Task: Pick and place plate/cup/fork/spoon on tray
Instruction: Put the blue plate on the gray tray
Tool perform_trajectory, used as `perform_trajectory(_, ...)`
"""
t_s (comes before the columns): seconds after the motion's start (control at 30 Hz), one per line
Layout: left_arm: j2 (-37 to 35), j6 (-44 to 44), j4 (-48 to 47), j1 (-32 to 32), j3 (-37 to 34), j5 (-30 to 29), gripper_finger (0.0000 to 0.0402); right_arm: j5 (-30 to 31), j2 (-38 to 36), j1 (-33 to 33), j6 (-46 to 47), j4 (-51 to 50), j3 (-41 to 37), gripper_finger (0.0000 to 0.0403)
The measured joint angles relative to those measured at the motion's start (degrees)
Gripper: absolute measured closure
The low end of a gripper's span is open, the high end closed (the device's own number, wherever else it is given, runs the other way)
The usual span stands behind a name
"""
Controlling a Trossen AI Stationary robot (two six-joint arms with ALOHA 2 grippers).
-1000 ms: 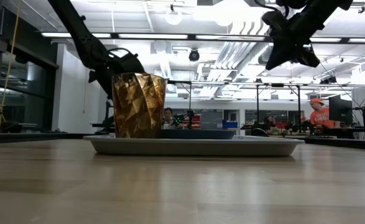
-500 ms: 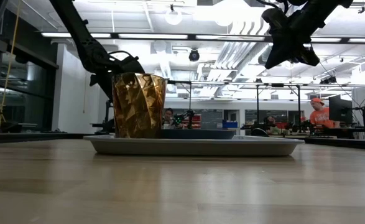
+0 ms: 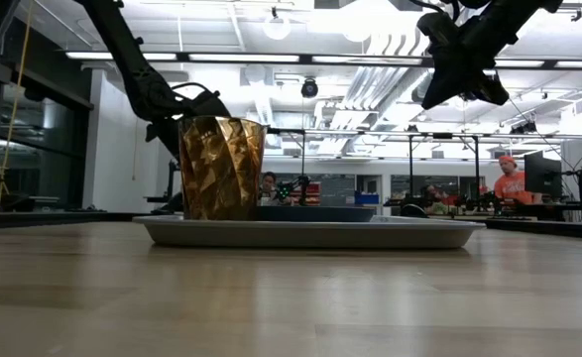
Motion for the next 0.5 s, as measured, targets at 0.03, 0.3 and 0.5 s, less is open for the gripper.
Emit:
perform_trajectory(0.03,0.0,-0.2,0.3,0.1,0.0,-0.1,0.0401,0.0,0.0,0.0,0.0,0.0,0.0,0.0403)
perform_trajectory(0.3,-1.5,1.3,1.5,1.3,0.0,-0.3,0.0401,0.0,0.0,0.0,0.0,0.0,0.0,0.0403)
perform_trajectory(0.5,-7.1,5.0,-0.1,2.3,0.0,-0.4,0.0401,0.0,0.0,0.0,-0.1,0.0,0.0,0.0403)
